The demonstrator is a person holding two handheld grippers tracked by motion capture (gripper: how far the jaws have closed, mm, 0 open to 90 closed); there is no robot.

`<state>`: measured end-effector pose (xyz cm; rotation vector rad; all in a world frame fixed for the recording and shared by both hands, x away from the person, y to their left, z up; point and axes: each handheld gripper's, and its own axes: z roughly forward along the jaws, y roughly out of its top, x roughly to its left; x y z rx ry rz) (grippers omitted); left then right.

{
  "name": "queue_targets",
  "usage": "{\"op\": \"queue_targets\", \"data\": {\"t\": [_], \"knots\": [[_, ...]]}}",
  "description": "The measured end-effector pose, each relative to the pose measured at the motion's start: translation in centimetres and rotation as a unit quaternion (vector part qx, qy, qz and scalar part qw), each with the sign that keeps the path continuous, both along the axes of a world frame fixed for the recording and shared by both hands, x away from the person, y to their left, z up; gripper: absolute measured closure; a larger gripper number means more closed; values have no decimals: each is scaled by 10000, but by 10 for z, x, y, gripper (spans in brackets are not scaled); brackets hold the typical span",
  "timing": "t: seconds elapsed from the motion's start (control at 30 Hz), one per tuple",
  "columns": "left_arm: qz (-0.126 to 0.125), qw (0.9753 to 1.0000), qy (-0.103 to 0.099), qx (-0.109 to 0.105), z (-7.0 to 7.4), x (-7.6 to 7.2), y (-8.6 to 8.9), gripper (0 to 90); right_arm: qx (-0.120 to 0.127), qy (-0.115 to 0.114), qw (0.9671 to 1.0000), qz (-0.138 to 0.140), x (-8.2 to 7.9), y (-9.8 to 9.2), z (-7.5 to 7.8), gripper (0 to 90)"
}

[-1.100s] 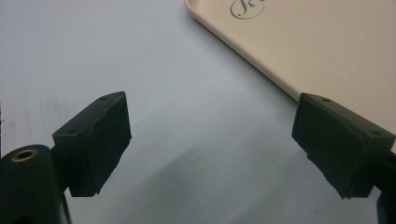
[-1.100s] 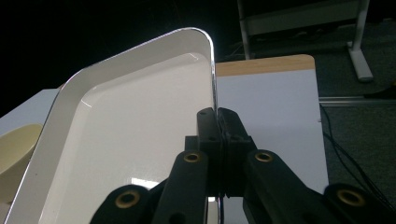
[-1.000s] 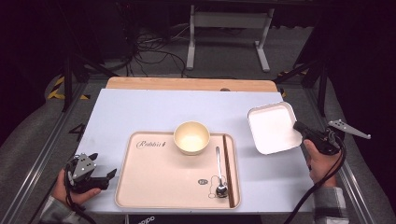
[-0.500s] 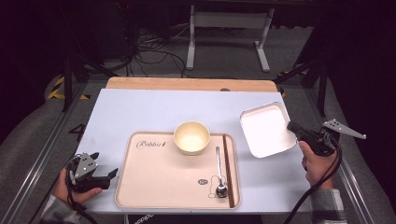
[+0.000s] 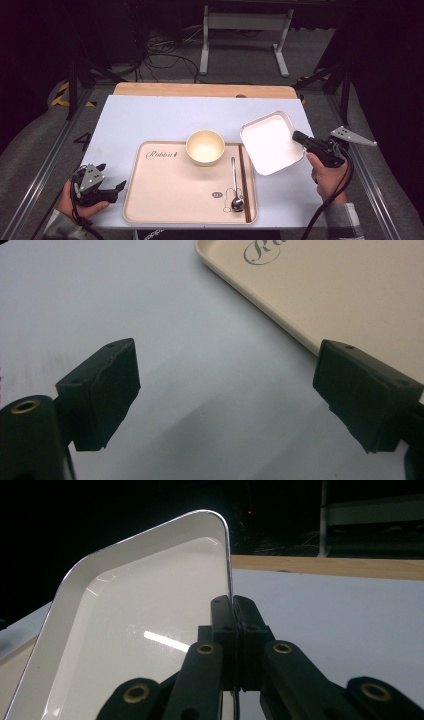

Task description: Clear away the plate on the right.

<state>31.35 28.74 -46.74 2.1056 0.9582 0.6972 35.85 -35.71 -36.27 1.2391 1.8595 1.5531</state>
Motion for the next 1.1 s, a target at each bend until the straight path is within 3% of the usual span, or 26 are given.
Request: {"op": "queue_targets", "data": {"t": [0.53,1.1], "knots": [[-8,10000,11,-16,0,1,0,122,-139,45,9976,674,5,49,-1,893],[-26,10000,-20,-67,0,0,1,122,-601,142,9871,1477,15,120,-12,892]]}}
